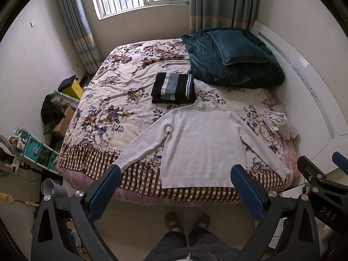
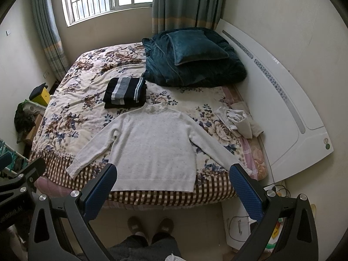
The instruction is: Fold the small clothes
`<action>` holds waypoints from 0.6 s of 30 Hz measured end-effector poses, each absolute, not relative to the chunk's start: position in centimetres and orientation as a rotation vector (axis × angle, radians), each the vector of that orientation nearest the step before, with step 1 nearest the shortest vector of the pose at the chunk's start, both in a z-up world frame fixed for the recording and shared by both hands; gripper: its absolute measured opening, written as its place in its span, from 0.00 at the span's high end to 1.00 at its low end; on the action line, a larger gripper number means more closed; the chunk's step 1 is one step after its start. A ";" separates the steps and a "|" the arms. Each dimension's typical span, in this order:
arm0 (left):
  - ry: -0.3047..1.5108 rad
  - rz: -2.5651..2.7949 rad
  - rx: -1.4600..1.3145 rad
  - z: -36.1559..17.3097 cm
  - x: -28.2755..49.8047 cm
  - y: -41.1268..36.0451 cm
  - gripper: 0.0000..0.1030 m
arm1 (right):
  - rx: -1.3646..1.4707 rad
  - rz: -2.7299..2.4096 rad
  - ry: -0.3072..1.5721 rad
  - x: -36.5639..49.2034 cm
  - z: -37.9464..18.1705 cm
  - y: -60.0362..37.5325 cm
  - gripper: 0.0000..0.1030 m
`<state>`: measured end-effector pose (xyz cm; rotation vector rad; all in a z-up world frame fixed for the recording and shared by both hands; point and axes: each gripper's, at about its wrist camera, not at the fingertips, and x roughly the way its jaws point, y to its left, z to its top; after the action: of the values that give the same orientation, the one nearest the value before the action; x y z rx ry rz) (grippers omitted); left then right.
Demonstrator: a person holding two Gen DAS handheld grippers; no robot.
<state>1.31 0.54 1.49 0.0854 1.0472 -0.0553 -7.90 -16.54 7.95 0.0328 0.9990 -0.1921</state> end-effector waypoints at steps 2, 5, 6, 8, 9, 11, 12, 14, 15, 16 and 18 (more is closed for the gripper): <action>1.046 -0.056 0.086 1.6 1.5 0.6 0.00 | 0.034 -0.190 0.999 -7.8 8.2 -16.5 0.00; 1.045 -0.057 0.085 1.4 1.6 0.6 0.00 | 0.033 -0.191 0.998 -7.8 8.2 -16.4 0.00; 1.045 -0.057 0.084 1.7 1.9 0.8 0.00 | 0.032 -0.191 0.998 -7.9 8.2 -16.4 0.00; 1.043 -0.056 0.087 1.8 1.9 0.8 0.00 | 0.033 -0.192 0.997 -7.9 8.2 -16.4 0.00; 1.043 -0.057 0.086 1.8 2.0 0.9 0.00 | 0.033 -0.191 0.998 -7.9 8.2 -16.4 0.00; 1.042 -0.056 0.084 1.7 1.9 0.8 0.00 | 0.035 -0.193 0.996 -7.8 8.4 -16.3 0.00; 1.042 -0.056 0.084 1.8 2.1 0.9 0.00 | 0.035 -0.192 0.995 -7.9 8.3 -16.4 0.00; 1.040 -0.055 0.084 1.8 2.1 0.9 0.00 | 0.035 -0.192 0.995 -7.9 8.3 -16.4 0.00; 1.038 -0.054 0.082 2.3 2.3 0.9 0.00 | 0.035 -0.192 0.994 -7.9 8.3 -16.4 0.00; 1.036 -0.054 0.079 2.5 2.3 0.9 0.00 | 0.036 -0.192 0.992 -7.9 8.3 -16.4 0.00; 1.035 -0.053 0.081 2.6 2.4 0.9 0.00 | 0.036 -0.192 0.991 -8.0 8.3 -16.4 0.00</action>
<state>2.43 0.87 2.57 0.0809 1.0347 -0.0534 -7.95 -16.44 8.29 0.0360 0.9908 -0.1921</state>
